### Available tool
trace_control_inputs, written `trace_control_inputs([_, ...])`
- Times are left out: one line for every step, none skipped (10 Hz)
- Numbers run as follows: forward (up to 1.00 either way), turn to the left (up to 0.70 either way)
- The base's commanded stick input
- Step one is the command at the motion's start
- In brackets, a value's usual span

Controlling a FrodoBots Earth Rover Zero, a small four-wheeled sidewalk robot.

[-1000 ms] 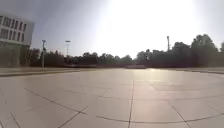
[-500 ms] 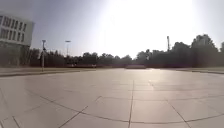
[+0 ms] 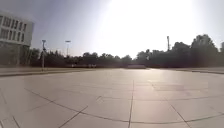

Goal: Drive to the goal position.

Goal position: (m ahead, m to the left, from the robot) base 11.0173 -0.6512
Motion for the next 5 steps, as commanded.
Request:
trace_control_inputs([0.05,0.0])
trace_control_inputs([0.04,0.0])
trace_control_inputs([0.04,0.0])
trace_control_inputs([0.04,0.0])
trace_control_inputs([0.4,0.0])
